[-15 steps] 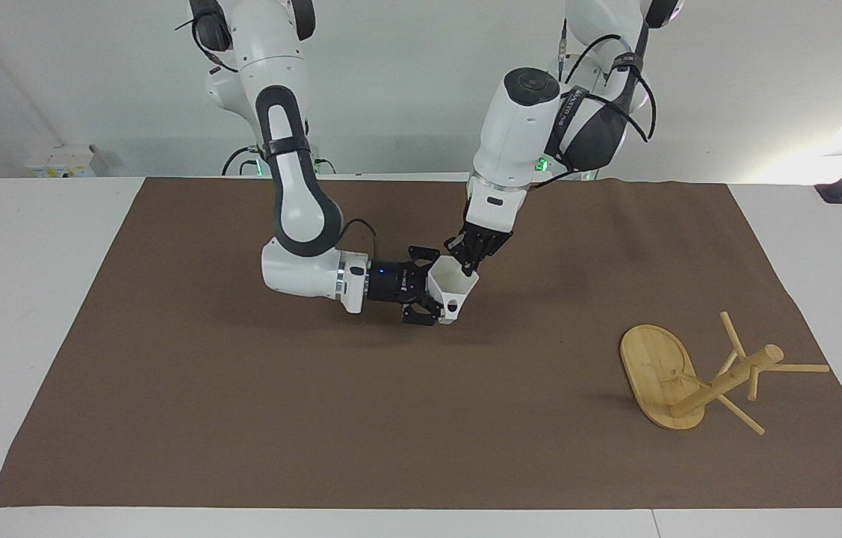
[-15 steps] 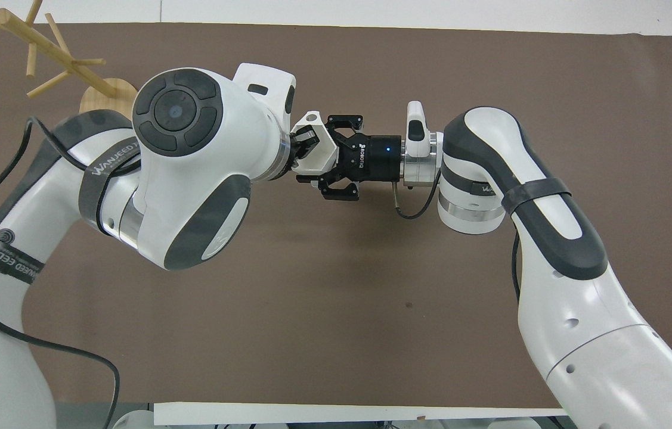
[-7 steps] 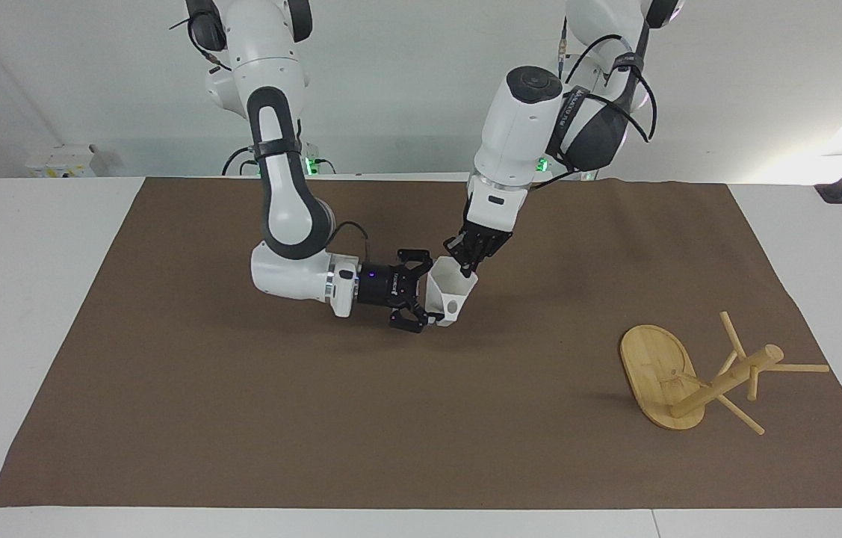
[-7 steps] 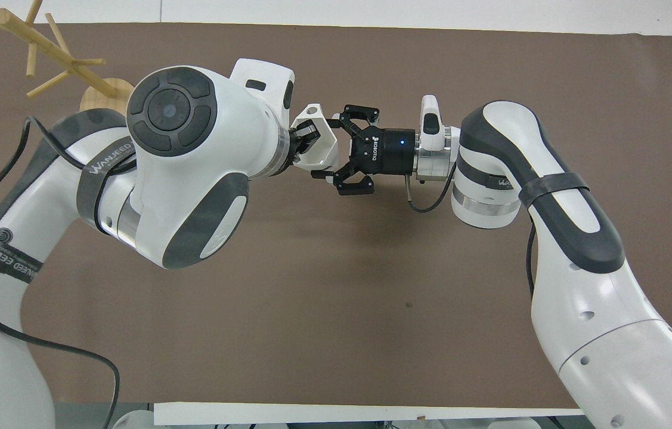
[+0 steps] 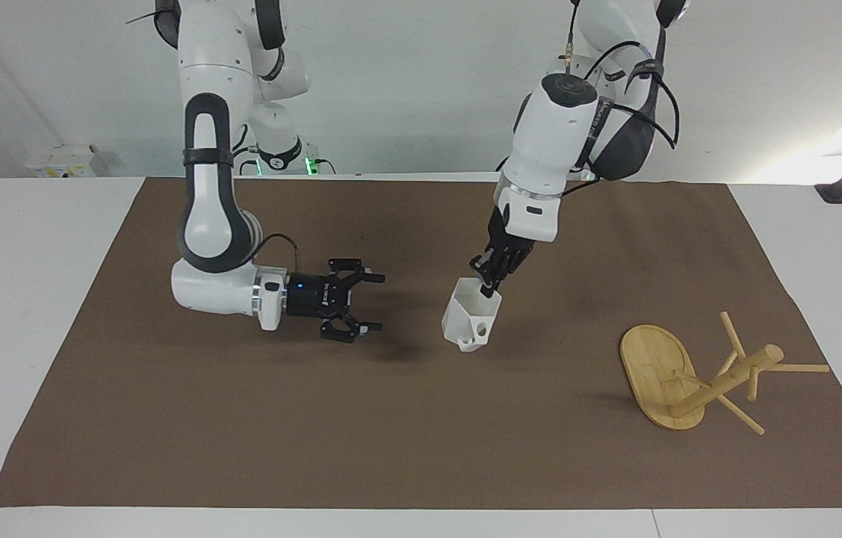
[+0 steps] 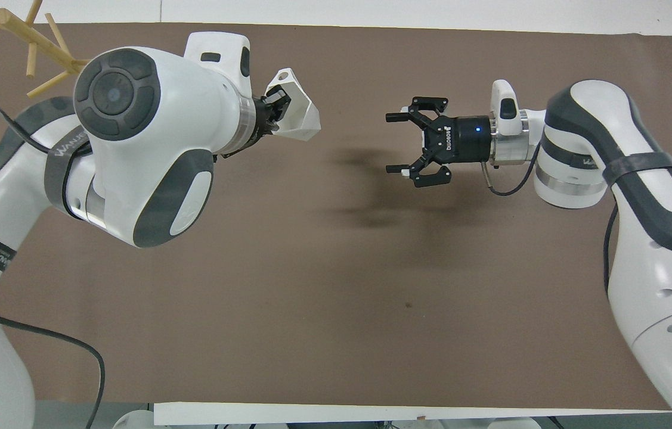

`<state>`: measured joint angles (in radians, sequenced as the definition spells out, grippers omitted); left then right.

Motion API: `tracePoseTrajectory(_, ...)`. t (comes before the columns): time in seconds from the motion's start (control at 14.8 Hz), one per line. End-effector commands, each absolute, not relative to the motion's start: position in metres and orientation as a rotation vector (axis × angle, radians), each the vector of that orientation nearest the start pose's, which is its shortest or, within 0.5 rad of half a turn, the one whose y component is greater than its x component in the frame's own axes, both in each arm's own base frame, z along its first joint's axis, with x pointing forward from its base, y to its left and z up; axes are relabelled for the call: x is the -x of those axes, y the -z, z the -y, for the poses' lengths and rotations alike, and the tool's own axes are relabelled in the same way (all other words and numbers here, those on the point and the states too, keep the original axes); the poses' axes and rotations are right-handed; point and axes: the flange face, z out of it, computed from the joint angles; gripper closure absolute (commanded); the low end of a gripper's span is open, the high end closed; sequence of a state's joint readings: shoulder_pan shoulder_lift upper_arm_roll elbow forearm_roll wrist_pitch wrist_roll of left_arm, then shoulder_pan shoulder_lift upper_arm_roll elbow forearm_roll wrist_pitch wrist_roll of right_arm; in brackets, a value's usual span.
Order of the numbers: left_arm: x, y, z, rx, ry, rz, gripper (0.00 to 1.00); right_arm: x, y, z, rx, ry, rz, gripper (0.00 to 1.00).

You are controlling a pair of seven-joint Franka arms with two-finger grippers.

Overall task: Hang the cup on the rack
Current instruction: 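Pull the cup away with the left gripper while the right gripper opens, then carry the cup to the mug tree and hang it on a peg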

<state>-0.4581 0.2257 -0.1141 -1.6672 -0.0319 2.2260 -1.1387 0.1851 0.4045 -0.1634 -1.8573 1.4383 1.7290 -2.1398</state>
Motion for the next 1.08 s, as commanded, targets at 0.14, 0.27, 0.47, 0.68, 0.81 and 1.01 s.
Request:
tracePoseTrajectory(0.14, -0.525, -0.505, 0.287, 3.283, 0.562, 1.112, 1.0, -0.6, -0.406, -0.046, 1.645, 0.806, 1.499, 0.0)
tracePoseTrajectory(0.27, -0.503, -0.495, 0.258, 3.295, 0.722, 1.158, 1.0, -0.593, -0.433, -0.022, 1.769, 0.679, 1.527, 0.0)
tracePoseTrajectory(0.47, -0.475, -0.467, 0.229, 3.314, 0.964, 1.212, 1.0, -0.58, -0.438, 0.005, 2.018, 0.368, 1.534, 0.0)
tracePoseTrajectory(0.68, -0.46, -0.448, 0.197, 3.288, 1.158, 1.284, 1.0, -0.578, -0.435, 0.018, 2.182, 0.195, 1.478, 0.0)
tracePoseTrajectory(0.81, -0.444, -0.42, 0.185, 3.29, 1.341, 1.309, 1.0, -0.585, -0.457, 0.038, 2.287, 0.19, 1.448, 0.0)
tracePoseTrajectory(1.01, -0.465, -0.406, 0.174, 3.255, 1.396, 1.374, 1.0, -0.589, -0.494, 0.06, 2.487, 0.064, 1.385, 0.0)
